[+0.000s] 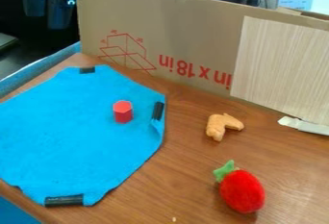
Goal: Move the red object from top left of the cloth to the table
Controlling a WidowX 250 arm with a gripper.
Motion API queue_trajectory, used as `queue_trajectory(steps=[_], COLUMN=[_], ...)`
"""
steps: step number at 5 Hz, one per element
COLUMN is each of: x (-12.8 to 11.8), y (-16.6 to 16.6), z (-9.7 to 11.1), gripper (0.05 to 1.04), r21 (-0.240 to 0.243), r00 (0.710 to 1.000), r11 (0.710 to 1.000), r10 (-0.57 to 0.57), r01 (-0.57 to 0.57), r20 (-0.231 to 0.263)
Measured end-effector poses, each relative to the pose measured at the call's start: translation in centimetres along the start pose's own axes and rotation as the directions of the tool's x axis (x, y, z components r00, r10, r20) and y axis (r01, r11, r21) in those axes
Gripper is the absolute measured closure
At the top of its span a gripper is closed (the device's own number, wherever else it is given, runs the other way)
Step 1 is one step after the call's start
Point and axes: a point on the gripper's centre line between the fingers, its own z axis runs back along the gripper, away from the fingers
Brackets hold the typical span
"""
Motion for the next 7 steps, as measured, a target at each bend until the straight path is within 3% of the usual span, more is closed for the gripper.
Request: queue_trajectory(steps=[1,2,3,5,6,7], x=[0.4,1.7,2.9,4.9,6.6,8.0], y=[-0.2,-0.9,-2.5,-4.1,-5.3,-6.1], z=[-1.1,-3.9,-6.2,-9.5,-11.3,-12.0], gripper=[0.083,0.083,0.083,0.083,0.083,0.083], r21=[-0.018,-0.007,-0.007,-0.027,-0.058,-0.017], r00=[1.000,0.999,0.999,0.996,0.997,0.996], r11=[1.000,1.000,0.999,0.999,0.998,0.999], r10=[-0.005,-0.011,-0.037,-0.020,-0.019,-0.047], r01=[0.005,0.010,0.037,0.023,0.023,0.049], r20=[-0.027,-0.054,-0.029,0.090,0.077,0.076])
